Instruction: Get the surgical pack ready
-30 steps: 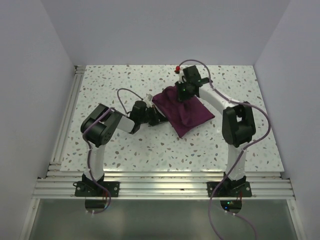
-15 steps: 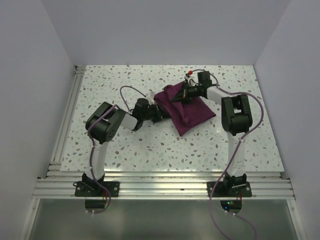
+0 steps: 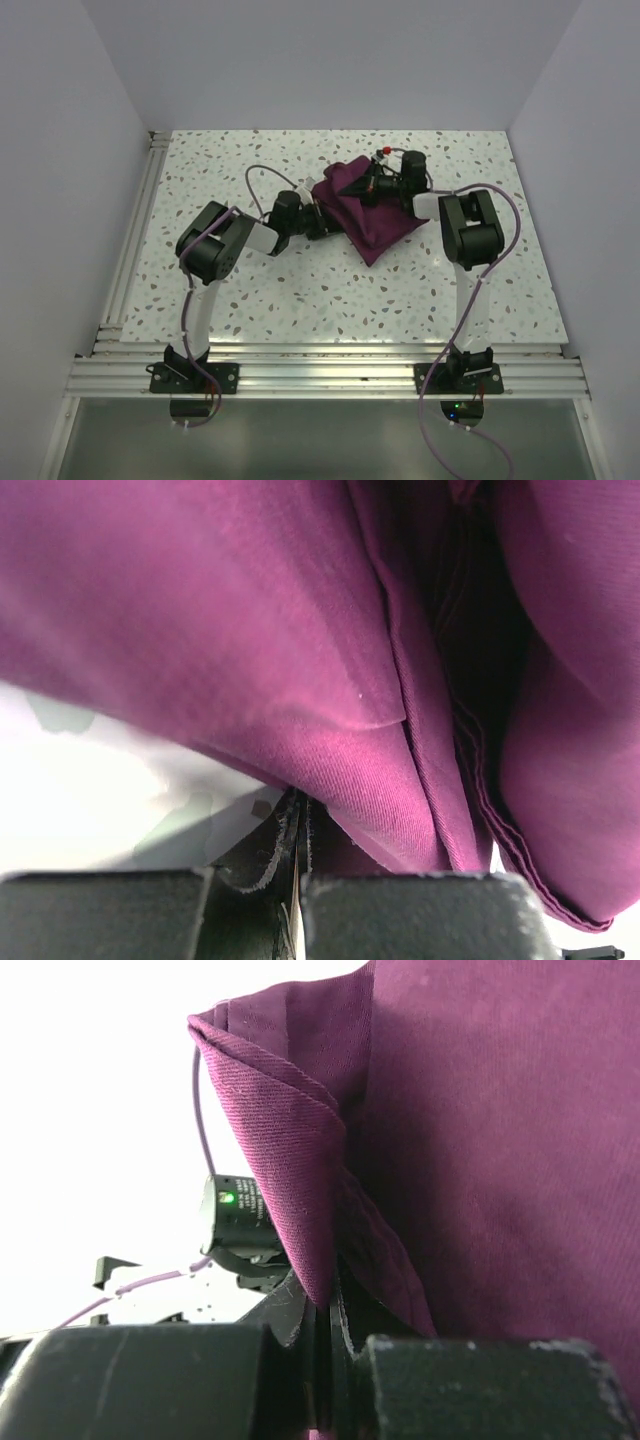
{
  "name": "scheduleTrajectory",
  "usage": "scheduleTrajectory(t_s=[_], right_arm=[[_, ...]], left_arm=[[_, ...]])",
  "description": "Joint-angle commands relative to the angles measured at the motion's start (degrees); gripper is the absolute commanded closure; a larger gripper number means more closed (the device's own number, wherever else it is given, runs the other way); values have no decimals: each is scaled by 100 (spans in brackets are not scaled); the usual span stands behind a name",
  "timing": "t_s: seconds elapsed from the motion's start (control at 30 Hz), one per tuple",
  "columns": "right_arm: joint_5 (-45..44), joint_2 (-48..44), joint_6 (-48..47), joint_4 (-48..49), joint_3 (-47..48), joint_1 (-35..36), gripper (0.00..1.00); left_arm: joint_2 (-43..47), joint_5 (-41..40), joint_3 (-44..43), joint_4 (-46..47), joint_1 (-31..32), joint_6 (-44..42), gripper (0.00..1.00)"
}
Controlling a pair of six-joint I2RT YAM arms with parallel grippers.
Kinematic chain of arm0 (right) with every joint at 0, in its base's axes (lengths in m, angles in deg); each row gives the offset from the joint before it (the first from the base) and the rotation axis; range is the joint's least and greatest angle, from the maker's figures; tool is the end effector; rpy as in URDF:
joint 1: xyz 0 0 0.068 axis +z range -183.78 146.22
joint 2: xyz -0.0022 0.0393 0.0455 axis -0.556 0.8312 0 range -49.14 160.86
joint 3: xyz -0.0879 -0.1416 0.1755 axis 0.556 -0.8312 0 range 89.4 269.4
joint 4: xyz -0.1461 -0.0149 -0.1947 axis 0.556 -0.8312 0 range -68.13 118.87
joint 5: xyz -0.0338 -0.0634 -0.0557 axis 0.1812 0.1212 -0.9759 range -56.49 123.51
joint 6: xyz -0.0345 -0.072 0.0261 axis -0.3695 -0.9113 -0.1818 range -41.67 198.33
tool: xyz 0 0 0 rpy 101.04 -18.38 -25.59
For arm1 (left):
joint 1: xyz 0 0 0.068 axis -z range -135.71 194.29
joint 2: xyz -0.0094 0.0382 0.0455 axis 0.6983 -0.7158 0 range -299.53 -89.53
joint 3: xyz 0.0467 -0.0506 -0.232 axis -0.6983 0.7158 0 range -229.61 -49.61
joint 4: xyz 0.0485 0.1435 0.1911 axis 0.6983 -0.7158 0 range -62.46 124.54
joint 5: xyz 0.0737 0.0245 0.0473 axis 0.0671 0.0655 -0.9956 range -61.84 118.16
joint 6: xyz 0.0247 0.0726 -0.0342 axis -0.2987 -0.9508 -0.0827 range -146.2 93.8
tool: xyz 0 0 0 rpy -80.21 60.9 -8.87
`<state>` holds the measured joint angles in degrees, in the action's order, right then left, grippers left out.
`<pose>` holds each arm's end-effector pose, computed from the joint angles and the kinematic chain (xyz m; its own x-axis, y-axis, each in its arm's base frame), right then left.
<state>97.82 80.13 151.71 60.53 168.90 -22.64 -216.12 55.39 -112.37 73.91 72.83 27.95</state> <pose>0.4380 0.1538 0.1264 -0.9728 0.2317 -0.0034 0.0279 0.1318 0.9909 0.3693 -0.2392 0.0657 -0.8539 -0.3560 -0.3796 0.1683 0.5013 -0.8488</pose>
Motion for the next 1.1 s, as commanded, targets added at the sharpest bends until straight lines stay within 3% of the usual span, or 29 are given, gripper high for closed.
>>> scheduleTrajectory(t_s=[0.0,0.53,0.7,0.97,1.07], right_arm=[[310,81,774,1053,-137,169,100],[2,-34,396,640,-497,539,100],[-120,-95,624,973,-725,626,100],[-340,-16,2161,2897,-1086,829,100],[-306,-25,2216,2908,-1007,803,100]], left_arm=[[-174,-94,-332,-272,-41,-343,100],[-314,-42,-755,-580,-59,-414,100],[-358,-68,-913,-650,-76,-388,100],[-332,-173,-984,-703,-76,-370,100],[-218,-173,-826,-651,-111,-361,100]])
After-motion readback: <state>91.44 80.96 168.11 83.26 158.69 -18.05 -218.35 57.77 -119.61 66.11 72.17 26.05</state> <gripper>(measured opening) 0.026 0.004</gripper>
